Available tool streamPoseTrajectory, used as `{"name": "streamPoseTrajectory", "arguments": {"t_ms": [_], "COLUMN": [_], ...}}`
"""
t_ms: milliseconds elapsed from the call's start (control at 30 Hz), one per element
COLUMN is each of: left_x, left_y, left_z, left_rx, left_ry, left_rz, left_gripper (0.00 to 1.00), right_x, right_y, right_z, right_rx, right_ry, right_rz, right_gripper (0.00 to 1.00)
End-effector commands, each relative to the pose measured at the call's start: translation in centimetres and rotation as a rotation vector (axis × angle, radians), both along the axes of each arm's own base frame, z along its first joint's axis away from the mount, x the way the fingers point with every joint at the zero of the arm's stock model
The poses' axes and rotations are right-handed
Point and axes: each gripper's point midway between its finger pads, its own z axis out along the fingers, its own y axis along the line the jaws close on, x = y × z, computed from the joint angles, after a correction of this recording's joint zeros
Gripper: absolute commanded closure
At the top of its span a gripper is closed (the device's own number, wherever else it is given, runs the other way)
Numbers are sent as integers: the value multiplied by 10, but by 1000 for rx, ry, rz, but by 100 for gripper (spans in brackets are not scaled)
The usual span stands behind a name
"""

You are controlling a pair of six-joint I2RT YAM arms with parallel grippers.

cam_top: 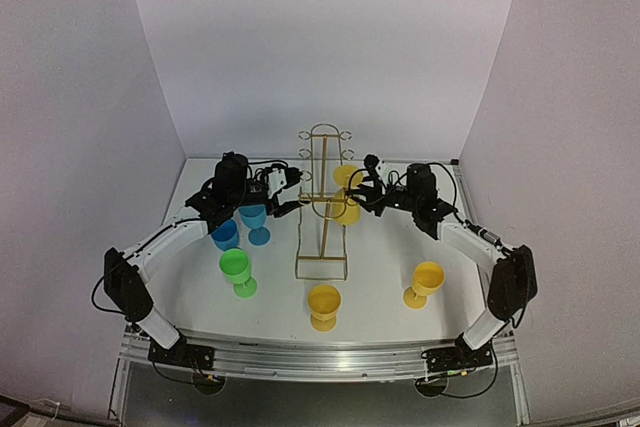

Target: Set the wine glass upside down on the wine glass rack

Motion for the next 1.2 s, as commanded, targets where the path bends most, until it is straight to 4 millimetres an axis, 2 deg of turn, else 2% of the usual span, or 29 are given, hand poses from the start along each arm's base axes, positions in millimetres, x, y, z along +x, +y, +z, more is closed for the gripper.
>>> {"name": "streamPoseTrajectory", "arguments": {"t_ms": [0, 200, 300, 400, 533, 633, 733, 833, 900, 967, 1167], "left_x": [-11, -16, -19, -20, -22, -26, -32, -37, -39, -41, -47], "left_y": [6, 10, 12, 17, 28, 34, 38, 42, 44, 45, 48], "left_z": [33, 36, 39, 40, 39, 36, 35, 31, 29, 29, 29], "left_rx": [-40, -44, -47, -43, -36, -30, -30, -32, -39, -49, -72], "left_ry": [-71, -77, -84, -89, -83, -75, -67, -51, -37, -27, -5], "left_rz": [-13, -16, -14, -2, 14, 20, 21, 28, 34, 38, 35], "left_gripper": [26, 25, 24, 23, 22, 21, 20, 19, 19, 19, 19], "right_x": [-14, -24, -30, -35, -50, -67, -97, -143, -170, -185, -208], "right_y": [-17, -41, -56, -79, -118, -156, -194, -228, -235, -236, -239], "right_z": [20, 26, 22, 20, 13, -7, -33, -60, -73, -82, -104], "right_rx": [-27, -71, -122, -168, -205, -267, -388, -537, -588, -599, -634], "right_ry": [-38, -14, 59, 145, 273, 444, 660, 888, 1013, 1089, 1202], "right_rz": [-64, -165, -232, -350, -538, -739, -932, -1098, -1133, -1136, -1158], "right_gripper": [49, 30, 12, 9, 7, 8, 9, 11, 12, 13, 22]}}
